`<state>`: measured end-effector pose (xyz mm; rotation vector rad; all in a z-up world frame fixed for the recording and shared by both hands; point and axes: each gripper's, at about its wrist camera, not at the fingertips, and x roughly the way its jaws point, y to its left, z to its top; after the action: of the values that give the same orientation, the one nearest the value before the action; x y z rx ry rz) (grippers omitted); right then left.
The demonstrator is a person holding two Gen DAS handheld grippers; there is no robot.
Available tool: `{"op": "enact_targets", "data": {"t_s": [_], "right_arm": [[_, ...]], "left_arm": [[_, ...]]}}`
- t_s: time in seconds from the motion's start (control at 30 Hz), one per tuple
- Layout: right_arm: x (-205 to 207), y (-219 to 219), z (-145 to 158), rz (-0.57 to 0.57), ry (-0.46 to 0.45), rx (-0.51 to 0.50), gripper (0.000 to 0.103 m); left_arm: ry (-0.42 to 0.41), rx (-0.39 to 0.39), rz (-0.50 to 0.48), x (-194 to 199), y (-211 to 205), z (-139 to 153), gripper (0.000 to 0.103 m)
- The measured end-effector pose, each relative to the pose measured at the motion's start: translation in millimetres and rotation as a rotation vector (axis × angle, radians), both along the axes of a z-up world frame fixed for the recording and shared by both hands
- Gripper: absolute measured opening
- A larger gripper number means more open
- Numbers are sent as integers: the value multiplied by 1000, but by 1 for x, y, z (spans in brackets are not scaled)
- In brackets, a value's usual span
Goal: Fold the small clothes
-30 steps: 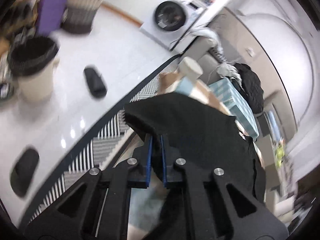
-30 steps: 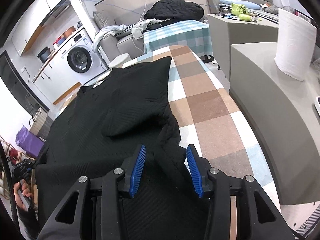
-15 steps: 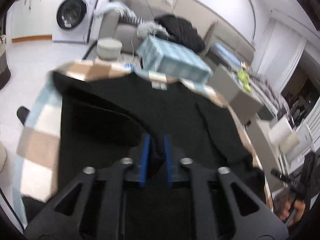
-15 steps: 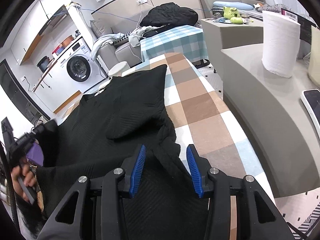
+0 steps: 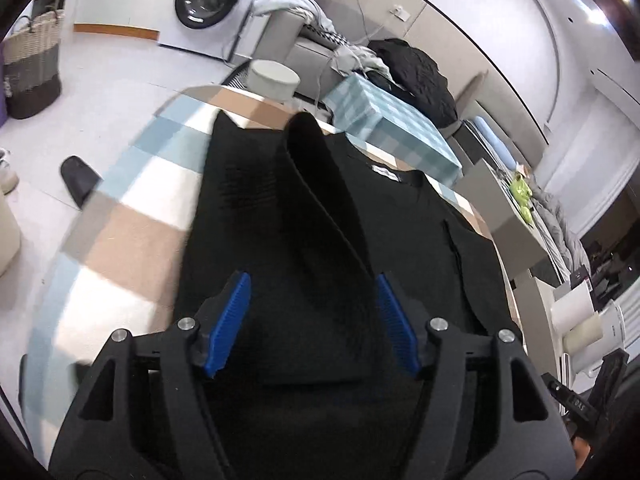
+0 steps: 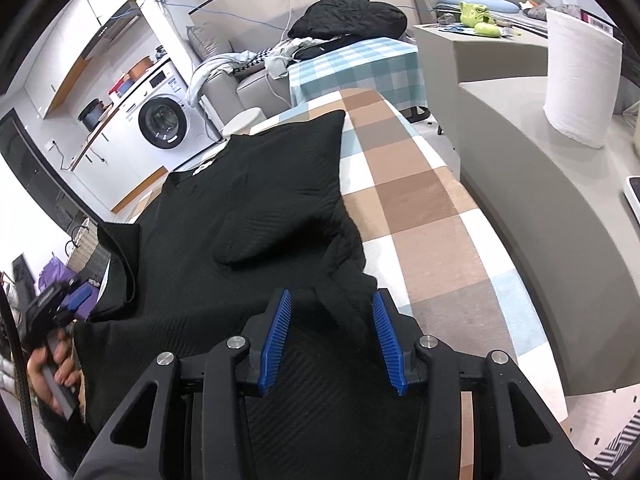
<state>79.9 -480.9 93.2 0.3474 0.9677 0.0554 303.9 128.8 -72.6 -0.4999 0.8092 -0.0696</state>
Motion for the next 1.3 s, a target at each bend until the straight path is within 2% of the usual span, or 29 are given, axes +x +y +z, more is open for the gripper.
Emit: {"op": "enact_targets", "data": {"t_s": [0.13,0.2,0.27,0.33,0.5,0.57,0.67,0.83,0.9,0.97,1.0,1.03,1.07,1.17,1.23,1.3], "right_arm": [[-3,-5,-5,-19,17,1,46],[-4,-8,-8,-26,31,-3,46],[-6,-10,-9,-29,37,-2,46],[-8,-12,-9,-30,36,-2,47],[-11,-15,-8,-5,39,-7,61],[-16,-16,-7,26,33,5,70],[-22,-14,-10,80,34,-1,73],[-27,-13,-24,129,46,-35,72],[-22,-10,-31,139,46,-42,68],[-14,-5,-36,154,44,-53,40],[-9,-1,-39,165,47,-65,31],[-3,3,-39,185,44,-65,14],[-1,4,-35,220,13,-14,8],[1,-9,-11,263,-115,163,7],[7,-29,-3,200,-154,269,7],[15,-47,-5,115,-147,335,6]], "left_arm": [[16,35,-90,30,-36,-11,62],[57,34,-192,42,-61,-18,62],[64,44,-241,42,-77,-17,62],[46,95,-250,34,-83,-12,62],[-2,199,-159,-8,-60,9,64],[-8,245,-116,-29,-44,16,65],[-7,291,-46,-66,-17,22,74],[21,316,88,-122,30,13,75],[42,304,126,-139,46,5,75],[60,286,146,-150,58,-3,75],[69,277,155,-155,63,-7,75],[76,270,162,-158,67,-10,75],[79,269,165,-164,71,-11,75],[79,278,162,-171,74,-15,75],[83,278,158,-171,76,-18,75],[92,274,153,-167,74,-22,75]]}}
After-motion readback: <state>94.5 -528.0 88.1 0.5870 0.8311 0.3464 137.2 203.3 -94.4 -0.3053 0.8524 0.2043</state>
